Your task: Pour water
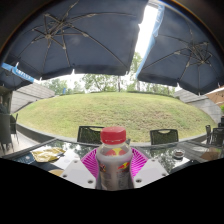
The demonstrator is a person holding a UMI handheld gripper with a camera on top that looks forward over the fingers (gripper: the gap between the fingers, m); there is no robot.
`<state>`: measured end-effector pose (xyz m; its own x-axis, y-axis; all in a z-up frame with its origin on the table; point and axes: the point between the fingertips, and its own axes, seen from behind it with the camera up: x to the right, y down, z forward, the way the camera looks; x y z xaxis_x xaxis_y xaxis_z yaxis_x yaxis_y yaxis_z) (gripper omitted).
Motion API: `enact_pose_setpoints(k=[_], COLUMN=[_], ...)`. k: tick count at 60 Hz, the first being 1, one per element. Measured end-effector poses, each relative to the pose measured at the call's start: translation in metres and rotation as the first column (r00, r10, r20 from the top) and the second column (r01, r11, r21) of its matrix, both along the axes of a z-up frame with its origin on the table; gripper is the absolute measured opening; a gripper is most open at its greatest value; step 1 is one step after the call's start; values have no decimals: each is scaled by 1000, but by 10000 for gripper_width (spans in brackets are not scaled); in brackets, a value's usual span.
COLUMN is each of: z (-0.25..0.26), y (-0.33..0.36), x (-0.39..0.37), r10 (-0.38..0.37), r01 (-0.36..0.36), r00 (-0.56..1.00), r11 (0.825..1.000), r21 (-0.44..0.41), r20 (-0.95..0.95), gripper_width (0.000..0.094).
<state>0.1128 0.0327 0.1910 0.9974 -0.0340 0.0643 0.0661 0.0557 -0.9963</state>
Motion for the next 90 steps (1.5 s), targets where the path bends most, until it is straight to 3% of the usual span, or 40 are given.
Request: enact_pose_setpoints(k=[3,12,14,26,34,39,41,50,57,77,90], z=[-36,-74,-65,-73,-78,-83,-81,-65,-58,-77,-83], y=[9,11,7,11,9,0,-5,-53,-110,-208,-215], x=[3,17,19,21,14,12,14,14,-7,-80,-88], r10=[5,11,16,42,71,95,90,64,109,275,296], r01=[-5,-18,-23,-57,-85,-102,-98,-74,-117,-261,-279], r00=[1000,998,997,993,994,995,995,996,993,961,955], r11=[999,991,995,989,982,972,972,975,975,940,931], r21=[-50,-131,-102,-134,-166,-213,-213,-208,-190,-220,-235], r20=[4,-55,-72,-112,-89,-42,-45,-57,-54,31,39], gripper_width=[361,360,360,363,543,854,821,833,831,841,840])
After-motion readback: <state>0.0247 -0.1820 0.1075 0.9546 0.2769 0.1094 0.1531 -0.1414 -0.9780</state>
